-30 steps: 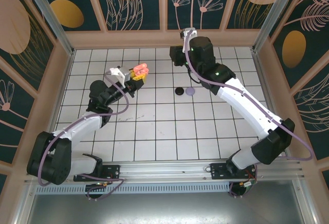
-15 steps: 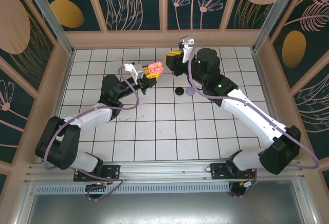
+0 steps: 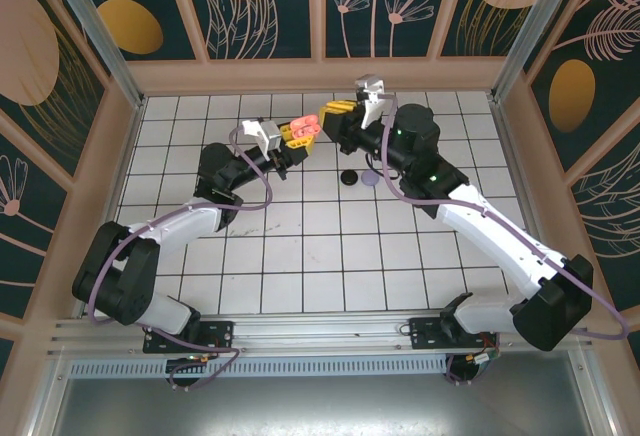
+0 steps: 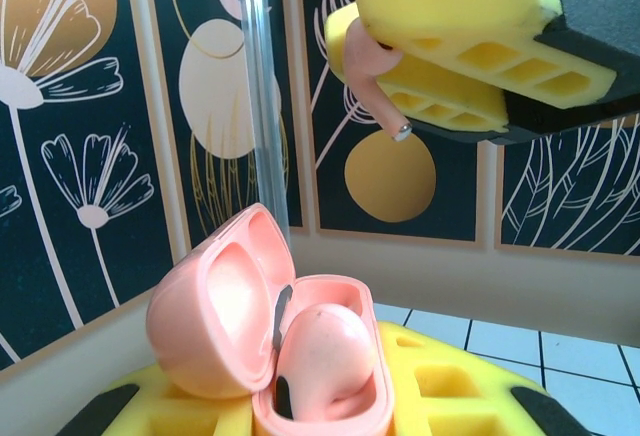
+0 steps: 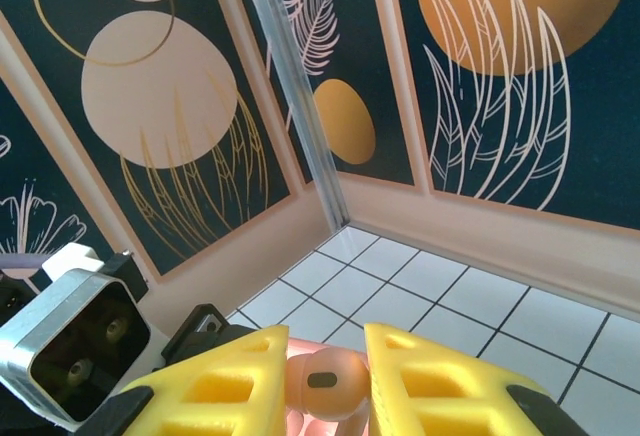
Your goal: Insert the wireless bluetooth earbuds into the charging case
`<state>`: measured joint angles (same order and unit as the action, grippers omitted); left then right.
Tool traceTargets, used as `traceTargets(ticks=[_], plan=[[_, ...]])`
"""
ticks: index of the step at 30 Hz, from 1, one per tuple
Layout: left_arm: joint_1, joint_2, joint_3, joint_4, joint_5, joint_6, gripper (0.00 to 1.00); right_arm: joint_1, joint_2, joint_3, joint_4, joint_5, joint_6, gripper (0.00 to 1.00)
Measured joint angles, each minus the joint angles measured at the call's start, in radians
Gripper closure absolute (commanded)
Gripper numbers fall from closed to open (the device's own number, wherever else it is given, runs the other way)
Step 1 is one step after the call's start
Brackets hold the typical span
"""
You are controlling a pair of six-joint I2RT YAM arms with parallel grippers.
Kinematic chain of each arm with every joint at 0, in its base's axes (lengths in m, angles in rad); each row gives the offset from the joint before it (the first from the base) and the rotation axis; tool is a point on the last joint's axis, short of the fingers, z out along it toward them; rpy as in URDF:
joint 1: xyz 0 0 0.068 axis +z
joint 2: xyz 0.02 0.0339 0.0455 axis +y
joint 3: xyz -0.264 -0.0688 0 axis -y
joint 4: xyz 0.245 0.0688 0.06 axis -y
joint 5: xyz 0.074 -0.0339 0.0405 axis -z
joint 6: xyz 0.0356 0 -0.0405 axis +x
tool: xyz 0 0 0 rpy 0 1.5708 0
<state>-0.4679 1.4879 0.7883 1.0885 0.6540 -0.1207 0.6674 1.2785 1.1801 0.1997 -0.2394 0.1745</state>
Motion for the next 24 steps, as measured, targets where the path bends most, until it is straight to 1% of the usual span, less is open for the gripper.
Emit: traceTargets(ticks=[9,24], plan=[[0.0,0.0,0.038,-0.001,0.0,0.005,1.0,0.013,0.003,-0.012,0.014,-0.024,0.026,0.77],[0.0,0.0,0.04,-0.016,0.001,0.008,1.0,0.033,0.045,-0.012,0.015,-0.019,0.037,0.77]])
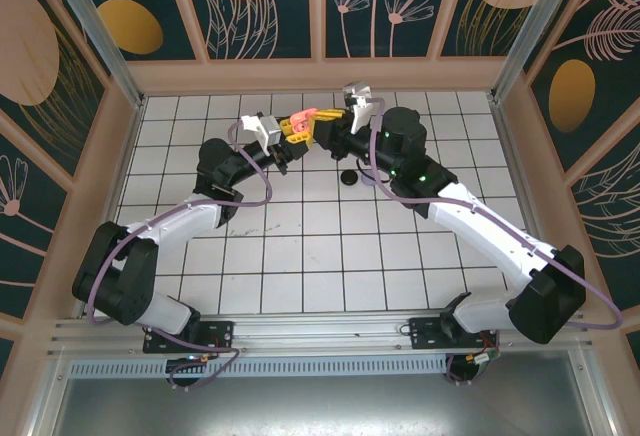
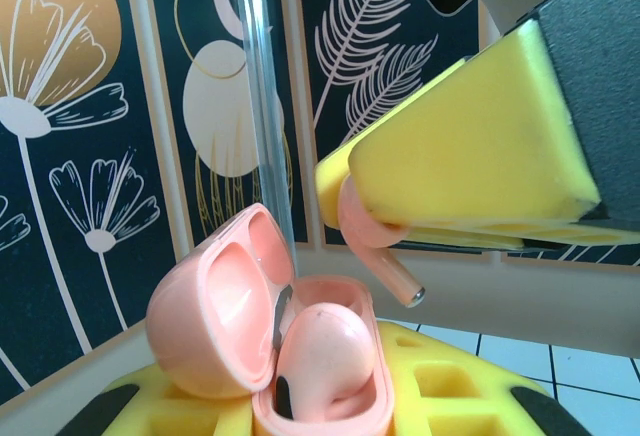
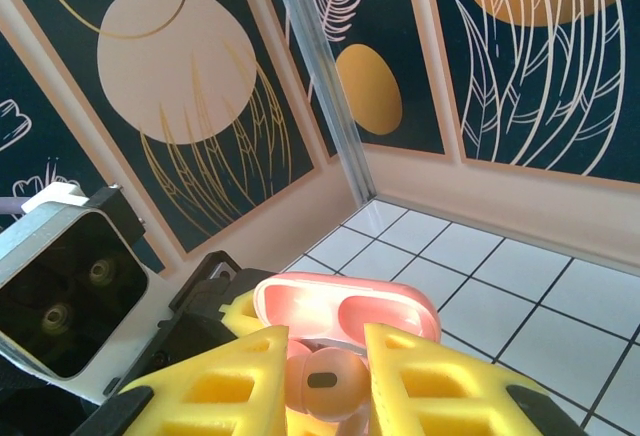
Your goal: Insert the wireless bluetooth earbuds into the charging case
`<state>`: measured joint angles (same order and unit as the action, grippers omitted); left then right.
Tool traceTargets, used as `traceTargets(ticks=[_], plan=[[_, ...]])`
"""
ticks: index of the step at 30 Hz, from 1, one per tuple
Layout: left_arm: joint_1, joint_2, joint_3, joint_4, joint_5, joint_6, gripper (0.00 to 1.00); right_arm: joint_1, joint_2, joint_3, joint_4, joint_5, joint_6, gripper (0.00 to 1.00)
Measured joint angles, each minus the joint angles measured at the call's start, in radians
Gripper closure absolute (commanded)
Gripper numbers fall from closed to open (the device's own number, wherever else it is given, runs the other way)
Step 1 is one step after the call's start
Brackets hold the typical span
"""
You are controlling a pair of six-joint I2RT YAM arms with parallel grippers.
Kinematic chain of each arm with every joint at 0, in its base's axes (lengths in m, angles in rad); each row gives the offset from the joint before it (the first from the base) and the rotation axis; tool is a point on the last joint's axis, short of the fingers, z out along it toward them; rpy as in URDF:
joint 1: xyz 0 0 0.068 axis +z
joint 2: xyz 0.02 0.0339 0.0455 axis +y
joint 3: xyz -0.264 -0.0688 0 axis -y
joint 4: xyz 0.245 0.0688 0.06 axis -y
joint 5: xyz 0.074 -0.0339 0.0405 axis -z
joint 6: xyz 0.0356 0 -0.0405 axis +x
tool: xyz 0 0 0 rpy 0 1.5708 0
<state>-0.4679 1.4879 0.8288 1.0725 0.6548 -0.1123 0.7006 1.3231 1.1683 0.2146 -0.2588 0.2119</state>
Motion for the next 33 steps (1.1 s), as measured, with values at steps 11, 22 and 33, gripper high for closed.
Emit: traceTargets(ticks=[11,22,33], plan=[[0.0,0.0,0.0,-0.011,0.003,0.002,1.0,0.0,0.01,0.002,0.016,0.03,0.0,0.78],[0.0,0.015,0.003,-0.069,-0.009,0.014,1.0,-0.001,0.01,0.002,0.051,0.045,-0.005,0.78],[-0.006,0.014,0.006,-0.074,-0.008,0.014,1.0,-0.008,0.024,0.001,0.09,0.059,-0.008,0.78]])
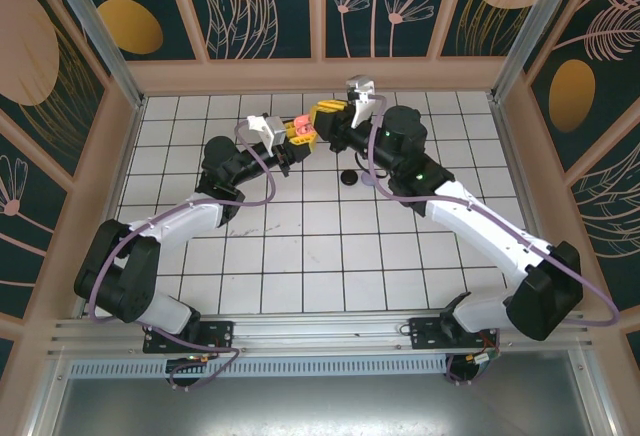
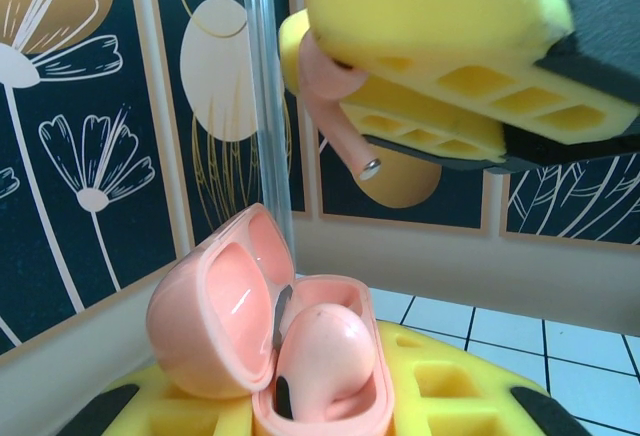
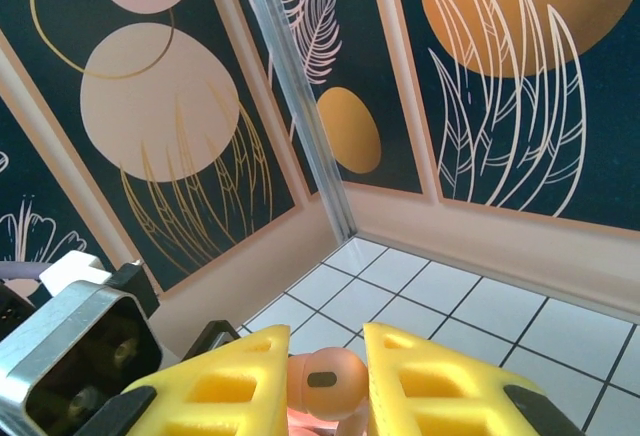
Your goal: Insert the wireless bluetooth earbuds into the charging case
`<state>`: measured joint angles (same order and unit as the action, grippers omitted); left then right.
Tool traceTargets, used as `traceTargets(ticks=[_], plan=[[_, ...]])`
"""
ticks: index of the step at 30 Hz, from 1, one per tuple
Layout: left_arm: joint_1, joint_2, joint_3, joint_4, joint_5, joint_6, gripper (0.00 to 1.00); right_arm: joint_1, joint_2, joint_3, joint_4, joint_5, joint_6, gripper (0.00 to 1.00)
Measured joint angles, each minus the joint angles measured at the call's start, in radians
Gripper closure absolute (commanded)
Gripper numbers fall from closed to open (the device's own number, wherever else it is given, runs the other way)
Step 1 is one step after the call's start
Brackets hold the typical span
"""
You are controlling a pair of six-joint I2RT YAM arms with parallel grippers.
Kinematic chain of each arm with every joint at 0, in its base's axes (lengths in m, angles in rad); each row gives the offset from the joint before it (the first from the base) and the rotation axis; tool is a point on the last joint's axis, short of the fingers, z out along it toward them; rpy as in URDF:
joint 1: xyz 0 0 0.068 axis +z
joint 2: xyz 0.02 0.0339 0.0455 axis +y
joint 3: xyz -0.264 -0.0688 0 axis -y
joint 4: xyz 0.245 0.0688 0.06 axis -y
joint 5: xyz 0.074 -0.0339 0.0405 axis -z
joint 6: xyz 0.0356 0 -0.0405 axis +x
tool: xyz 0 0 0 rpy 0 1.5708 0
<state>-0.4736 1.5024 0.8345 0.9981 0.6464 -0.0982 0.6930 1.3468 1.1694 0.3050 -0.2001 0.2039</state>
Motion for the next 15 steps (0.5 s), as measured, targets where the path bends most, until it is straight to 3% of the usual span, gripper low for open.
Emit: traceTargets(ticks=[15], plan=[[-0.003,-0.028,0.01,0.0,0.0,0.0,1.0,-0.008,0.013,-0.023,0.007,0.0,0.004,0.79]])
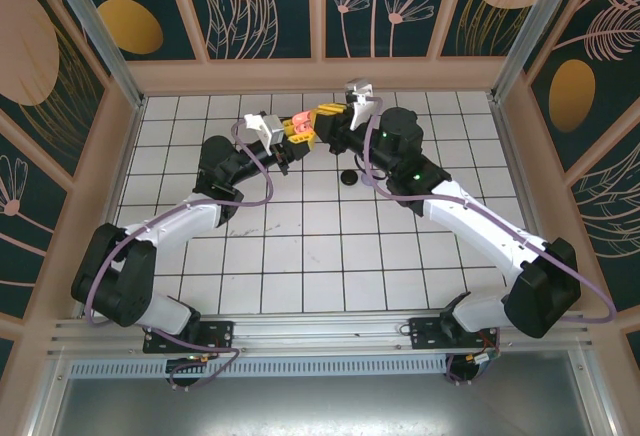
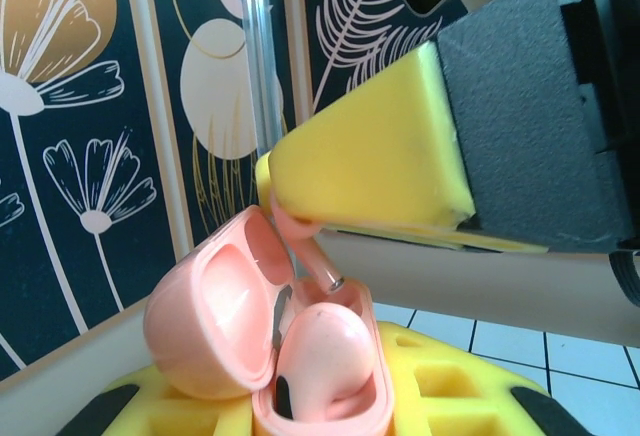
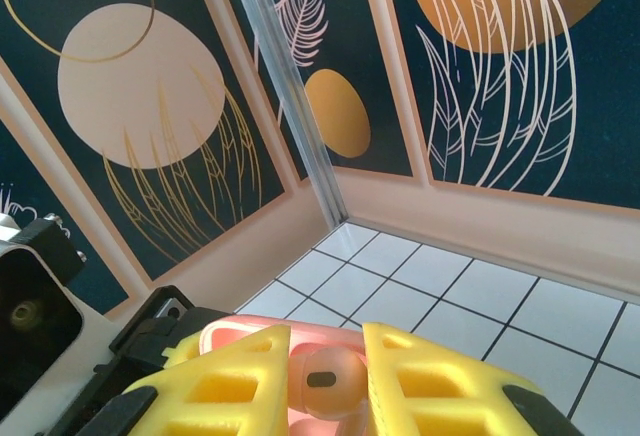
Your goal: Insert the wireless bluetooth earbuds into the charging case
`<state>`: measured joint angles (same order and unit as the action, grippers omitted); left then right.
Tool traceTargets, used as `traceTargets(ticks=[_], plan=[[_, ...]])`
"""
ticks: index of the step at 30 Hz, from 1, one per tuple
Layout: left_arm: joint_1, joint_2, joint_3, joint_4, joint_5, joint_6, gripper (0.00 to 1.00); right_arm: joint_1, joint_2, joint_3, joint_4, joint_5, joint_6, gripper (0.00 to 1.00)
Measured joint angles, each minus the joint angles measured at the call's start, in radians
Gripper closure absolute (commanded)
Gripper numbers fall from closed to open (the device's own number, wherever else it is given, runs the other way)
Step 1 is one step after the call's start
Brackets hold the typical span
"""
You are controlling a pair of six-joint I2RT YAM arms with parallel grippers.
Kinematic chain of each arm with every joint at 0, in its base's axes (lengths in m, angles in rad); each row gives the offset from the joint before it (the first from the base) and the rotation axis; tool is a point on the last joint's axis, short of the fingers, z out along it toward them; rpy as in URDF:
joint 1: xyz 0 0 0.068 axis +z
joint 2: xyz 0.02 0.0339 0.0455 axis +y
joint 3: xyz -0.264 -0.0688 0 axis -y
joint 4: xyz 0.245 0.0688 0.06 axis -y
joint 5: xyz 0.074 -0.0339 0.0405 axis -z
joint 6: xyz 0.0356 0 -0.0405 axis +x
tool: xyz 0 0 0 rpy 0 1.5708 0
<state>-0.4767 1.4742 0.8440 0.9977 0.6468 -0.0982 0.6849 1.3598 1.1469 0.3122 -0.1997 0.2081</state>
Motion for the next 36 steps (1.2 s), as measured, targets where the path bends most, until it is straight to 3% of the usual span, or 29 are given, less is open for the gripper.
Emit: traceTargets(ticks=[12,30,36], plan=[[-0.001,-0.002,0.0,-0.007,-0.001,0.0,1.0,-0.003,0.003,0.0,0.006,0.003,0.0,0.8],[-0.002,-0.002,0.0,-0.022,-0.018,-0.008,1.0,0.028,0.016,0.0,0.005,0.092,-0.077,0.81],[-0.002,-0.002,0.0,-0.028,-0.024,-0.008,1.0,0.067,0.024,0.0,0.005,0.177,-0.135,0.81]])
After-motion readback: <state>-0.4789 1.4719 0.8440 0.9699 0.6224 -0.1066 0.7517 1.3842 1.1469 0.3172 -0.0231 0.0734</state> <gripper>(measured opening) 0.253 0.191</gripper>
